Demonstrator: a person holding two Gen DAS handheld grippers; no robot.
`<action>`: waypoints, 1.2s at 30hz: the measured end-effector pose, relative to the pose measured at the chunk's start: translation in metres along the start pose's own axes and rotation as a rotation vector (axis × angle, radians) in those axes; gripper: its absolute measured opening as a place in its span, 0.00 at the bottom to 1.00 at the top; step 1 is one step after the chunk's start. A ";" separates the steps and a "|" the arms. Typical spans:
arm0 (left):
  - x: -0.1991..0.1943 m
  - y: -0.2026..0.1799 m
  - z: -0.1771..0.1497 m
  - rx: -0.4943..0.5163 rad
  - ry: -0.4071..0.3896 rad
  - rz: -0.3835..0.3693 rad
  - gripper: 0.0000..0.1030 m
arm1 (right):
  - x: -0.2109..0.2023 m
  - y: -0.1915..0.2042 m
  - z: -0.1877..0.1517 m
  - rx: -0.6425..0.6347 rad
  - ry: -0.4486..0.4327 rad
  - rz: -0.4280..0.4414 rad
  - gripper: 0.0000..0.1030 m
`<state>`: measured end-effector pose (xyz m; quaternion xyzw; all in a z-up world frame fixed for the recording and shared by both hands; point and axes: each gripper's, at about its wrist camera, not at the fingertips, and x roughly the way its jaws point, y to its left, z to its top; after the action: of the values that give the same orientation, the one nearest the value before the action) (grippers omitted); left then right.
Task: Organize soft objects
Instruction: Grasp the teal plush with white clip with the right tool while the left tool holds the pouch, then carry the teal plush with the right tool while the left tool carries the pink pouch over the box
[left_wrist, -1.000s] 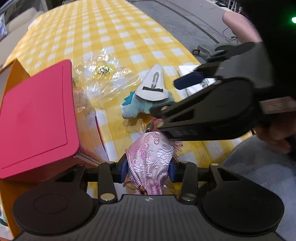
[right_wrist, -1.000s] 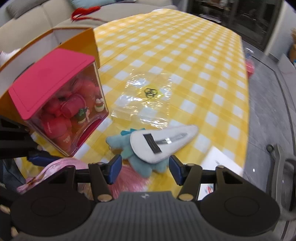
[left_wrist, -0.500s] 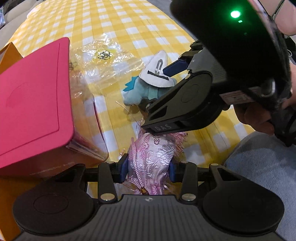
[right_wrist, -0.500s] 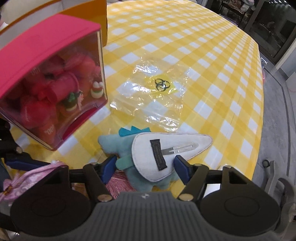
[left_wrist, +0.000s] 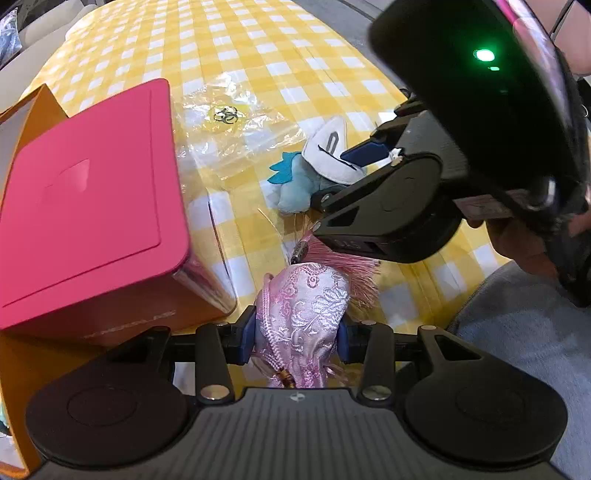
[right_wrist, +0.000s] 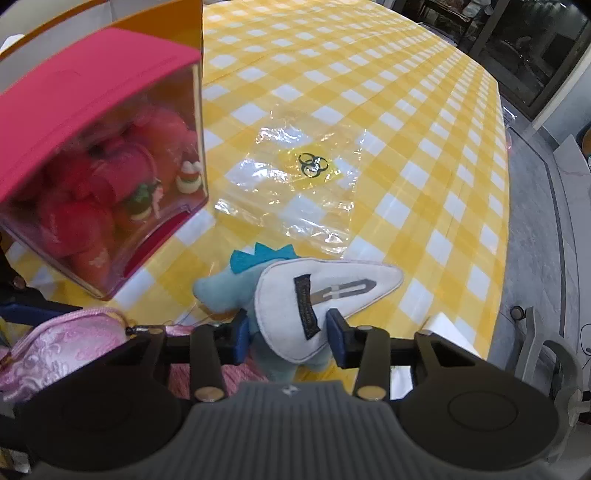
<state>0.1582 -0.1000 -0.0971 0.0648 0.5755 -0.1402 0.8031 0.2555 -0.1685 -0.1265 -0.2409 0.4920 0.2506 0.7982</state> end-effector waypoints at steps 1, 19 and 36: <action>-0.002 0.000 -0.001 -0.001 -0.005 -0.003 0.46 | -0.003 0.001 0.000 0.003 -0.001 -0.002 0.39; -0.103 0.014 -0.047 -0.026 -0.266 -0.018 0.46 | -0.143 0.009 -0.043 0.215 -0.199 -0.056 0.39; -0.188 0.104 -0.070 -0.253 -0.528 0.071 0.45 | -0.222 0.084 -0.013 0.126 -0.395 0.010 0.40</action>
<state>0.0697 0.0458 0.0513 -0.0546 0.3571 -0.0511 0.9311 0.1066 -0.1495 0.0576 -0.1340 0.3418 0.2657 0.8914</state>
